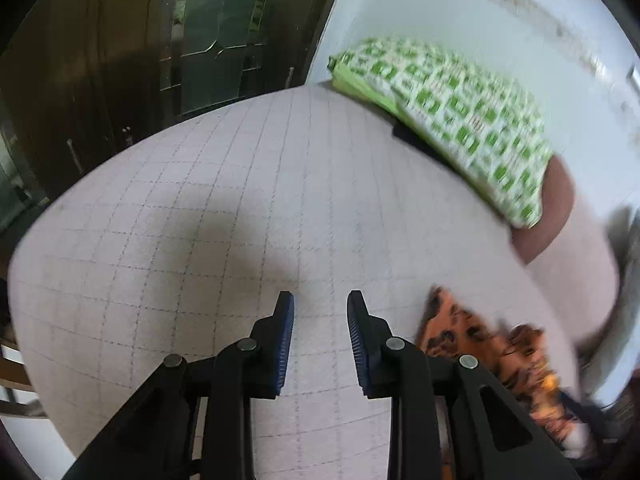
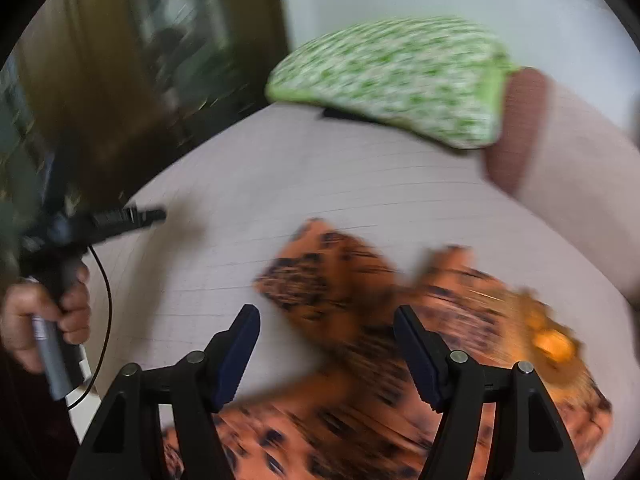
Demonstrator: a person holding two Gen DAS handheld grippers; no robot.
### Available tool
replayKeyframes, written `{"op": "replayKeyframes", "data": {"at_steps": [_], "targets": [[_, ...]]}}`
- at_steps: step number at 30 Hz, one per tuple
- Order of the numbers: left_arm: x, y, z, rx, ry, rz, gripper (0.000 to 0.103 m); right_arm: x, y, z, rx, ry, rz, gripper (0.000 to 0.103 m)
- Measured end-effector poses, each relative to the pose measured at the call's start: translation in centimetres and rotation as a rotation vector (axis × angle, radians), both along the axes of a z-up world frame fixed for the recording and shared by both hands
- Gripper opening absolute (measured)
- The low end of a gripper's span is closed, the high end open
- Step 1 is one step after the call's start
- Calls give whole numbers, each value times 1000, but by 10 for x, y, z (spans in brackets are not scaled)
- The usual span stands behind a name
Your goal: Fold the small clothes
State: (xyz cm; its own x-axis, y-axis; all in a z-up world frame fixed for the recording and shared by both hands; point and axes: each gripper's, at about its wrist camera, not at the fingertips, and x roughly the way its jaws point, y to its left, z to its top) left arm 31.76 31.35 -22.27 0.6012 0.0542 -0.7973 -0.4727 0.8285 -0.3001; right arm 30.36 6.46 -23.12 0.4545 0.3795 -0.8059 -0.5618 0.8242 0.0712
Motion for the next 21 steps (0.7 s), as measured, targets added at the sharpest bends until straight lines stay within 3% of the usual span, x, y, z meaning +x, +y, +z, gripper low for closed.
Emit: {"op": "replayKeyframes", "data": {"at_steps": [6, 11, 13, 15, 18, 21], "targets": [[-6, 6, 1, -11, 7, -2, 29, 29, 86, -69, -127, 57, 74, 72], [2, 9, -2, -30, -5, -2, 29, 51, 107, -112, -189, 102, 43, 72], [2, 10, -1, -31, -7, 4, 29, 50, 105, -110, -166, 92, 39, 58], [3, 11, -3, -38, -2, 10, 29, 52, 101, -105, -140, 92, 44, 21], [5, 7, -5, -45, 6, -1, 29, 59, 81, -97, -88, 137, -9, 16], [7, -2, -2, -19, 6, -30, 29, 57, 46, -71, 14, 129, -80, 16]]}}
